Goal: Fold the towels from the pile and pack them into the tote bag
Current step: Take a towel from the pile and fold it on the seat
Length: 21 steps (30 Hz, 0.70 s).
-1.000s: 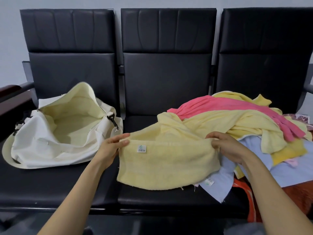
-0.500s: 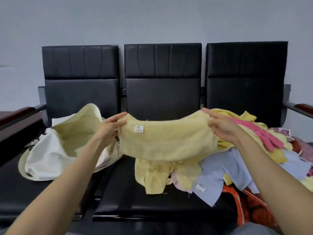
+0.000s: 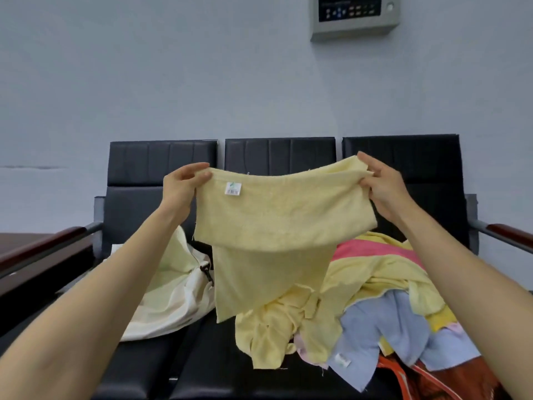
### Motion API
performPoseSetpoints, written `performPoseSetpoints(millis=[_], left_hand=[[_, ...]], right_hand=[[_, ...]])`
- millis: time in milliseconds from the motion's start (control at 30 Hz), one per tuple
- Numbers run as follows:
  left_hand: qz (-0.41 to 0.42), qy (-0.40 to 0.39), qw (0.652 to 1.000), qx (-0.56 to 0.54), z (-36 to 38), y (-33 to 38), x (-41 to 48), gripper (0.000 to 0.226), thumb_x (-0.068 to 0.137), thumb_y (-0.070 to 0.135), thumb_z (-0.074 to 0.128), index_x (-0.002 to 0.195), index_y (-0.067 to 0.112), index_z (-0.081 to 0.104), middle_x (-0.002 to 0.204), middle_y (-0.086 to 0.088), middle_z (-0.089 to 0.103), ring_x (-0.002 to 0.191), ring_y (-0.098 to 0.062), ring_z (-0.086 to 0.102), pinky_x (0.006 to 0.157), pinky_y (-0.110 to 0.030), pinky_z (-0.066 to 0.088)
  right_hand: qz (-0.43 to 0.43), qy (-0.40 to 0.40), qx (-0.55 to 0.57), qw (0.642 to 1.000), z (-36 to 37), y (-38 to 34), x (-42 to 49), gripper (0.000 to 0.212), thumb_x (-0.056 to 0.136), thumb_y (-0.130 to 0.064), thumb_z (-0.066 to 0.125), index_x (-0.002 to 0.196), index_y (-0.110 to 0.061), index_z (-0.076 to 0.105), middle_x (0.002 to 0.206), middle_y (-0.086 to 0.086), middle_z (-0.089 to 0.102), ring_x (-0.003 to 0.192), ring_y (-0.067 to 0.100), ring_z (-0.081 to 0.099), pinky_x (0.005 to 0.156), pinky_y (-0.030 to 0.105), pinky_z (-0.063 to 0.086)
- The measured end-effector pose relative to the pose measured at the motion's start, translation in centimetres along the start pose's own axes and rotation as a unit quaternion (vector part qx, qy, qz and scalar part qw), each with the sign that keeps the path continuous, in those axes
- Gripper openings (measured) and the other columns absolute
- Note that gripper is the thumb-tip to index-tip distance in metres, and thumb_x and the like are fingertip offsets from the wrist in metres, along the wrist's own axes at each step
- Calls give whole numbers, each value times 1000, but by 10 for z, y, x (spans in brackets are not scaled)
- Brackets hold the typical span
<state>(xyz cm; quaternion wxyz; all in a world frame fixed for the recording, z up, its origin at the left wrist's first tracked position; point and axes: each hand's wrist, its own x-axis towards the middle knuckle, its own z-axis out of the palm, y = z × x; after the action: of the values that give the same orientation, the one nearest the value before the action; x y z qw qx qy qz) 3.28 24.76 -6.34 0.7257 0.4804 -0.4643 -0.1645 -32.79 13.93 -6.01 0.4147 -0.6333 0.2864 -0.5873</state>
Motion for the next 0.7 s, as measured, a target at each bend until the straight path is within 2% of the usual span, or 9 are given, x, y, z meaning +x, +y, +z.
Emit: performPoseSetpoints(millis=[67,167,267,367,433,500,567,633,700], left_hand=[[15,7,1000,-6,0,8,2,23,85,13,70,108,17,70,108,1,65,99,-15,61,83,-27,54],[33,8,999,-10,3,23,11,23,85,13,70,107,22,70,110,4,64,101,-16,61,81,-30,55],[28,-13,999,-15,6,32,23,30,83,9,71,108,25,69,110,5,64,105,-19,61,85,-36,55],[-7,-47,999,-25,9,34,31,39,83,2,69,117,22,65,116,1,61,105,-21,61,83,-34,55],[-31,-55,997,-54,11,36,32,36,88,9,66,122,17,63,118,-2,62,100,-19,63,78,-32,54],[-56,-31,991,-118,12,38,33,31,90,16,65,121,10,65,112,-5,67,93,-15,66,77,-30,54],[-99,-8,983,-156,11,38,36,26,90,13,64,116,9,65,112,-6,67,98,-15,65,78,-28,53],[-151,-37,977,-143,10,37,37,26,93,8,60,118,12,63,117,-6,65,106,-16,62,80,-29,51],[-203,-79,965,-149,8,36,34,33,96,2,51,127,12,57,119,-7,62,101,-17,61,78,-33,51]], right_hand=[[-10,-1,-3,1000,-1,-7,1,55,91,8,50,139,-19,49,131,-2,54,114,14,56,93,34,51],[-31,3,-14,999,-3,-17,9,52,92,5,51,137,-21,51,132,-3,54,116,12,54,97,35,49],[-35,0,9,999,-5,-22,17,51,93,3,52,139,-17,49,133,-3,53,117,13,53,97,34,49],[-14,-4,29,999,-5,-25,24,47,95,-4,53,139,-17,48,126,-6,56,111,10,55,92,31,50],[9,8,62,998,-4,-25,27,38,97,-13,53,135,-19,53,125,-4,59,111,12,57,92,30,49],[26,34,101,994,-3,-24,29,30,96,-16,56,126,-19,60,122,1,63,112,16,60,93,32,50],[33,50,119,991,-2,-24,31,27,95,-11,58,120,-16,64,119,5,64,108,18,62,86,30,53],[41,54,112,991,-1,-26,30,27,93,-4,58,117,-13,66,117,8,63,99,17,63,75,26,54],[66,52,100,991,1,-26,29,27,93,2,55,115,-10,66,117,11,62,94,17,63,71,25,54]])
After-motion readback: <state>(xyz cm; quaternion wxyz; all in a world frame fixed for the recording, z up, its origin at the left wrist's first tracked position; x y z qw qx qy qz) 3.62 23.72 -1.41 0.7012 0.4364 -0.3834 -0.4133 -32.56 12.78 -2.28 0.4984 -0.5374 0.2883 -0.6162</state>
